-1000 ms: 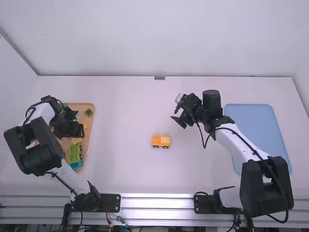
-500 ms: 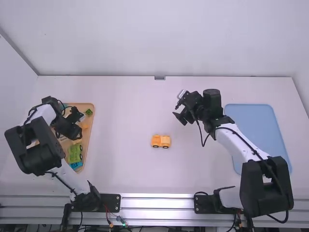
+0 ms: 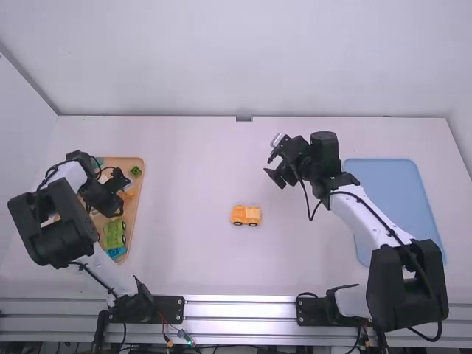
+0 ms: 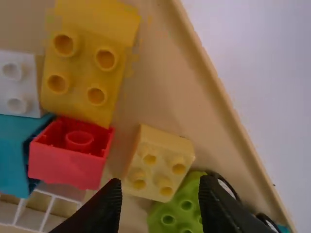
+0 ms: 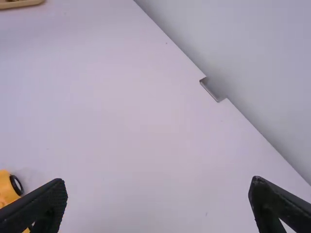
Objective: Assemble lego blocks to make yellow taxi
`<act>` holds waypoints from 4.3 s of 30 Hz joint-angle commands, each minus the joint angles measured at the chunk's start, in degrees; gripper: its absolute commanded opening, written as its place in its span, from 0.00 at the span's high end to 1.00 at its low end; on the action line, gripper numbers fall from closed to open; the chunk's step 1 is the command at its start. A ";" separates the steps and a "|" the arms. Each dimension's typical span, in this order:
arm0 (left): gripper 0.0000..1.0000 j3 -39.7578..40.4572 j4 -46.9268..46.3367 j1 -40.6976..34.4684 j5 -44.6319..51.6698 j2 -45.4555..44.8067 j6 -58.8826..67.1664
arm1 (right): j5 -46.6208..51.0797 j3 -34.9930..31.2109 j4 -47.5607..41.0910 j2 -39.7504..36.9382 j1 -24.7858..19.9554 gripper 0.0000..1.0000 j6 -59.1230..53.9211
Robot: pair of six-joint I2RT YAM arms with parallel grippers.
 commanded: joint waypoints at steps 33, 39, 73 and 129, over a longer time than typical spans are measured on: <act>0.57 -5.75 6.25 -0.15 0.26 -0.04 4.37 | -0.31 1.73 -1.11 -0.20 -1.18 0.01 0.57; 0.53 -6.19 6.32 -0.15 0.42 -0.04 4.55 | -0.33 1.73 -1.09 -0.20 -0.98 0.01 0.55; 0.98 -1.51 1.11 -28.13 4.44 -9.94 -0.96 | -4.96 1.73 -2.40 -0.20 -1.14 0.01 0.57; 0.01 -9.22 15.10 -50.45 10.54 -0.15 10.99 | -5.11 1.73 -7.74 -0.22 -1.14 0.01 0.55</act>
